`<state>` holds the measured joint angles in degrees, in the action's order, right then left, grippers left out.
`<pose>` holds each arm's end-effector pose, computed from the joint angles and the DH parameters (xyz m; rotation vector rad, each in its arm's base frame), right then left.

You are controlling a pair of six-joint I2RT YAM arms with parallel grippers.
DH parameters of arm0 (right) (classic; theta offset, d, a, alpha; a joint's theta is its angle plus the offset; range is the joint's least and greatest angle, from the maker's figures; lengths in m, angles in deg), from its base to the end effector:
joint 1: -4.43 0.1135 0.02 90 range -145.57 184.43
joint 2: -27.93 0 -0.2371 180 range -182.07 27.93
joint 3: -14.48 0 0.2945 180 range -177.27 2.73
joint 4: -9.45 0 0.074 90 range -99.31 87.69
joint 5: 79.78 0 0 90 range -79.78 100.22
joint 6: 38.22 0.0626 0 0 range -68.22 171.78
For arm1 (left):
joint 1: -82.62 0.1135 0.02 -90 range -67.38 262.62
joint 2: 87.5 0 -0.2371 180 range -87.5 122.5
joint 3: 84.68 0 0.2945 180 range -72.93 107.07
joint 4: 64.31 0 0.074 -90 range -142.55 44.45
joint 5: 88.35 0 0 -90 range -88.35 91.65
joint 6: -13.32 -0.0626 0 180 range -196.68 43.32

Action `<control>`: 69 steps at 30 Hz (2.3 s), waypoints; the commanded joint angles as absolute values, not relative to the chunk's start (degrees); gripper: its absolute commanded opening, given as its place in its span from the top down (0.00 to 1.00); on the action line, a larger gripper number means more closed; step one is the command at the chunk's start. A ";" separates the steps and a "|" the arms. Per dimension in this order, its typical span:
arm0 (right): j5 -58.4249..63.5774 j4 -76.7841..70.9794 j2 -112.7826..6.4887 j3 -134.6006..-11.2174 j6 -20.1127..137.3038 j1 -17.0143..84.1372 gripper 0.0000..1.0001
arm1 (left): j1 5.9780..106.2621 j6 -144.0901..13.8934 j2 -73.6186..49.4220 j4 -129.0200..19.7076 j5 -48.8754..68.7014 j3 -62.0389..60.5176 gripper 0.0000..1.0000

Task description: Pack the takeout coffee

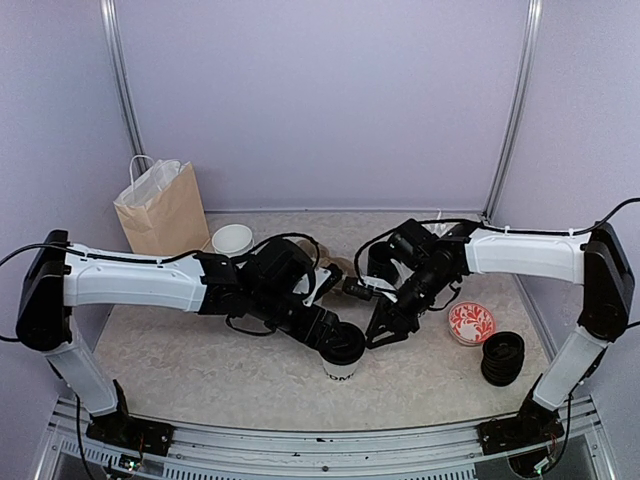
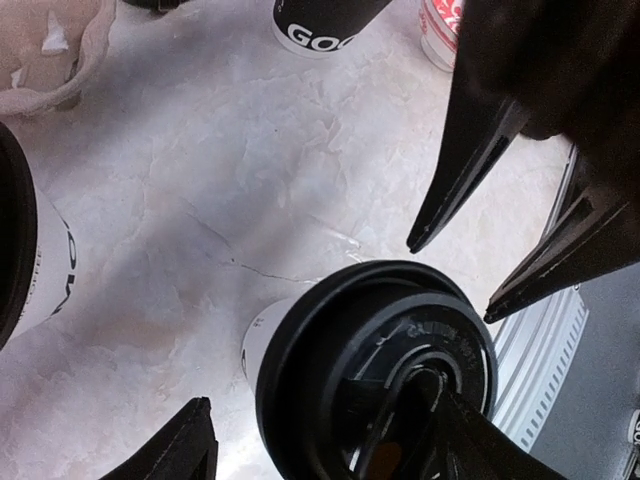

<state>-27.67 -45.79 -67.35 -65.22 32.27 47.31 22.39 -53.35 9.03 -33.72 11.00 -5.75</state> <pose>0.2421 0.2772 0.1539 -1.5744 2.2895 1.0273 0.1988 -0.3680 0.1588 0.8939 2.4244 -0.8147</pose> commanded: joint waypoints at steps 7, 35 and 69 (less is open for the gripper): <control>-30.32 -45.03 -67.43 -64.38 28.04 51.51 0.57 | 22.09 -52.66 1.87 -27.34 1.97 -5.06 0.22; -29.02 -50.26 -65.54 -64.36 27.53 52.70 0.52 | 23.39 -41.41 -9.51 -32.73 5.51 -20.29 0.42; -18.28 -46.27 -76.44 -71.74 33.44 54.94 0.01 | 22.85 -41.29 -0.14 -43.36 11.76 -23.84 0.51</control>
